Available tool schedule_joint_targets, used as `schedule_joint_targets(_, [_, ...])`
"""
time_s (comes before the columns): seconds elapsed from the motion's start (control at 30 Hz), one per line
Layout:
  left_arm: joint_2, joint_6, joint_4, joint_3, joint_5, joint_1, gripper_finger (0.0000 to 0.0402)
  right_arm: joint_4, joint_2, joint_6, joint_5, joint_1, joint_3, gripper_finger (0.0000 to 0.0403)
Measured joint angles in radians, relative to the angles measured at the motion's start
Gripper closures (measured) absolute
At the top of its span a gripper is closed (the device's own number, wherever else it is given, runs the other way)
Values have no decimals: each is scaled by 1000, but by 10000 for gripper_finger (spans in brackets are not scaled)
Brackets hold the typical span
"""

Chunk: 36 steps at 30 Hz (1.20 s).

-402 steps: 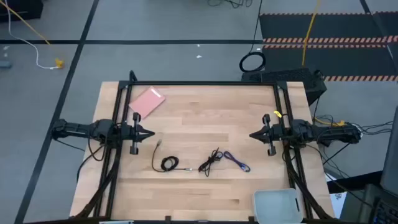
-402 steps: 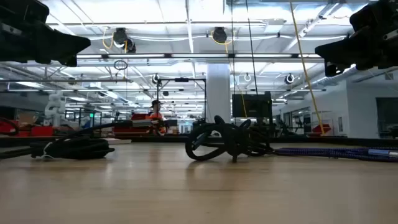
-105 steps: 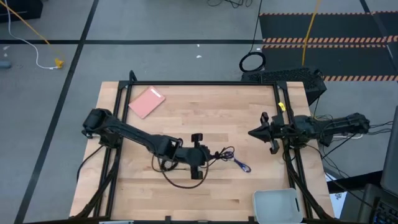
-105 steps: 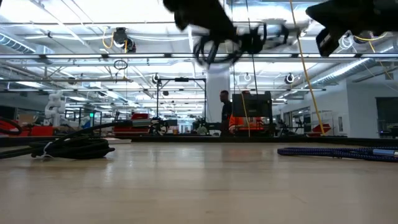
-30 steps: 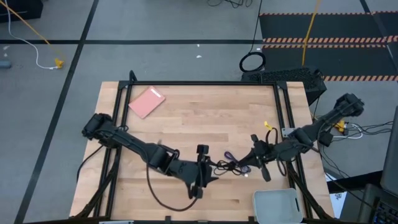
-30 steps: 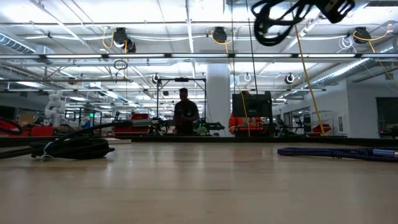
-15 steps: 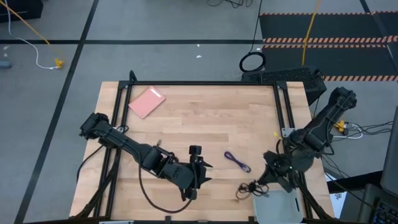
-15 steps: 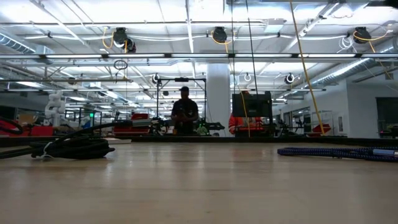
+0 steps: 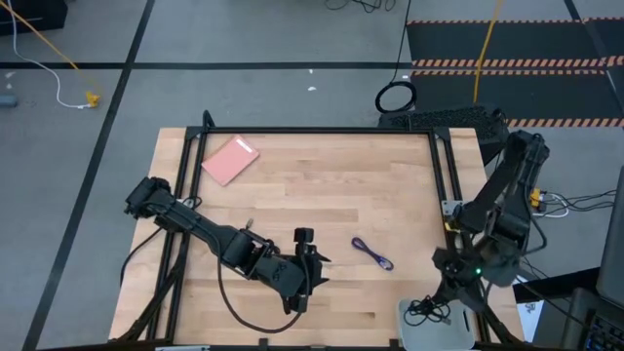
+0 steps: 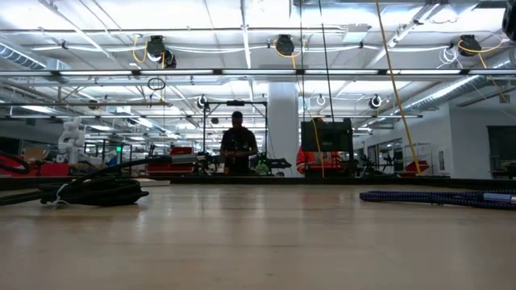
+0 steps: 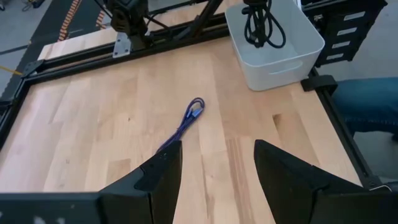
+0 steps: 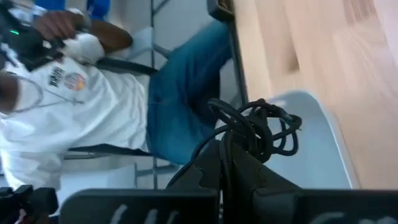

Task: Pick and place USB-C Cables
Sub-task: Put the right black charger cable into the bin, then put the violet charger cable into the bin

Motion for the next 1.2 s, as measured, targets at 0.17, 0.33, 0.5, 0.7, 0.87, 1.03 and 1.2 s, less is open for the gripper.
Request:
schedule_joint_targets(0.17, [0, -14, -4, 0, 0, 0, 199, -27, 38, 52, 29, 39, 0, 403])
schedule_joint_targets(0.33, [0, -17, -3, 0, 0, 0, 199, -25, 98, 56, 28, 57, 0, 403])
schedule_joint_targets(0.5, [0, -18, 3, 0, 0, 3, 199, -23, 158, 56, 25, 72, 0, 403])
schedule_joint_targets(0.7, [0, -17, 3, 0, 0, 3, 199, -23, 218, 31, 26, 71, 0, 396])
schedule_joint_targets(0.87, [1, -16, 4, -1, 0, 4, 199, -27, 256, 10, 21, 71, 0, 364])
schedule_joint_targets(1.03, [1, -12, 4, -1, 1, 5, 199, -42, 274, 16, -59, 71, 0, 315])
schedule_joint_targets(1.2, [1, -10, 5, -1, 1, 15, 199, -53, 258, 56, -122, 71, 0, 264])
